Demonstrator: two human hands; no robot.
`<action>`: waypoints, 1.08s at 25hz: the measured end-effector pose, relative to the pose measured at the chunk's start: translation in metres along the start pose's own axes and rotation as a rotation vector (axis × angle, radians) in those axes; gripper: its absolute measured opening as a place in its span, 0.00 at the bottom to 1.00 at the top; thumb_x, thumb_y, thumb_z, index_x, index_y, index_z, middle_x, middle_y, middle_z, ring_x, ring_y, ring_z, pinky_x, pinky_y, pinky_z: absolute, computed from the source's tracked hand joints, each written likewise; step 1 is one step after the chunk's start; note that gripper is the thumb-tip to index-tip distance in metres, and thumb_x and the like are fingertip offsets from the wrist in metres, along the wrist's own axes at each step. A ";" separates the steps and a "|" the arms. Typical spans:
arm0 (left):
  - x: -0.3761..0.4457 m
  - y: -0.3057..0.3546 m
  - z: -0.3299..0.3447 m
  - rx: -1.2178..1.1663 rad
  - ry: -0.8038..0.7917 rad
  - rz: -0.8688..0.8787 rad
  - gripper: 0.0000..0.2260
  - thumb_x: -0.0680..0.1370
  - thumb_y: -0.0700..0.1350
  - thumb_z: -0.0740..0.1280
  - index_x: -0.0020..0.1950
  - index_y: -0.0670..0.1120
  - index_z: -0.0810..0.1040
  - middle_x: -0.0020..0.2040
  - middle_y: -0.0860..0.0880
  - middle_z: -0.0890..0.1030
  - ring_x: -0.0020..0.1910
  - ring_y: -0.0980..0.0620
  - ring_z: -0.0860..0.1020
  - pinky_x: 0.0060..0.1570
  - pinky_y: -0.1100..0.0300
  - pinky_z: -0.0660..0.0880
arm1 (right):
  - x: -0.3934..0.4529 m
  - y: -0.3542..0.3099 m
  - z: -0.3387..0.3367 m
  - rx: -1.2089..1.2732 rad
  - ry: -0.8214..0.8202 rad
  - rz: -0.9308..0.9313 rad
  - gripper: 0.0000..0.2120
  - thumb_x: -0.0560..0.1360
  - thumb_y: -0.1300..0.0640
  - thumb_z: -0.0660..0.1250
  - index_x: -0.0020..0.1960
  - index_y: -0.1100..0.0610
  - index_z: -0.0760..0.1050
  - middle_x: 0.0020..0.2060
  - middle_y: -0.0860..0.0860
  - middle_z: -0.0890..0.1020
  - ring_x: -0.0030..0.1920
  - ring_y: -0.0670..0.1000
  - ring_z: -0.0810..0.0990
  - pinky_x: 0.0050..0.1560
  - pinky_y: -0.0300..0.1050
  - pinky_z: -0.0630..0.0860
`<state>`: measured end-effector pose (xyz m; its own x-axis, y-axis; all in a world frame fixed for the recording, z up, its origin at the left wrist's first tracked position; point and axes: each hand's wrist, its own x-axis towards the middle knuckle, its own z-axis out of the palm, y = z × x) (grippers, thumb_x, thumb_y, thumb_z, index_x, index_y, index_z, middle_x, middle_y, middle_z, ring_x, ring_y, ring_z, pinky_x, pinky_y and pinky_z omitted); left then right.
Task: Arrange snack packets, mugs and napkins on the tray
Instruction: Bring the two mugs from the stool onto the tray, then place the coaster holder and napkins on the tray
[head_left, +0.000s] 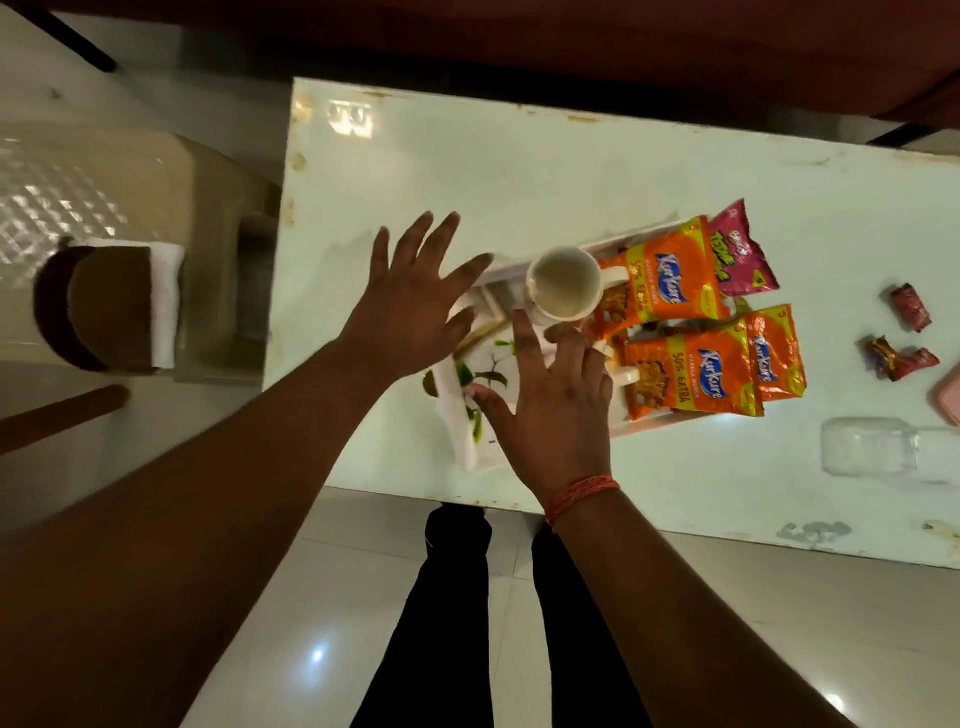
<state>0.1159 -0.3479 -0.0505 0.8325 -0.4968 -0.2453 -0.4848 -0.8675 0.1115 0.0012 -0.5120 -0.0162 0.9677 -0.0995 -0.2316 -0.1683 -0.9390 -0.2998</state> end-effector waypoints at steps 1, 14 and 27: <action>-0.012 -0.019 0.001 0.019 -0.012 -0.037 0.26 0.80 0.58 0.58 0.78 0.56 0.61 0.81 0.41 0.54 0.80 0.38 0.51 0.74 0.31 0.51 | 0.009 -0.016 0.004 -0.001 -0.007 -0.047 0.38 0.74 0.31 0.61 0.77 0.48 0.59 0.66 0.58 0.70 0.63 0.61 0.70 0.59 0.58 0.73; -0.158 -0.247 -0.036 -0.290 0.343 -0.775 0.25 0.80 0.54 0.59 0.76 0.47 0.65 0.76 0.40 0.65 0.76 0.41 0.63 0.75 0.44 0.60 | 0.075 -0.284 0.086 0.386 -0.417 -0.319 0.30 0.76 0.46 0.69 0.73 0.57 0.65 0.66 0.59 0.69 0.63 0.63 0.72 0.63 0.58 0.73; -0.181 -0.261 -0.035 -1.306 0.309 -1.069 0.23 0.84 0.60 0.47 0.68 0.54 0.76 0.62 0.52 0.80 0.61 0.53 0.78 0.64 0.49 0.75 | 0.078 -0.371 0.103 0.942 -0.658 0.087 0.32 0.77 0.67 0.64 0.77 0.50 0.60 0.71 0.52 0.70 0.70 0.57 0.70 0.66 0.54 0.74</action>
<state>0.1008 -0.0324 -0.0019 0.7086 0.4231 -0.5647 0.6714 -0.1584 0.7239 0.1201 -0.1378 -0.0187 0.7075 0.2993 -0.6402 -0.5709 -0.2920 -0.7674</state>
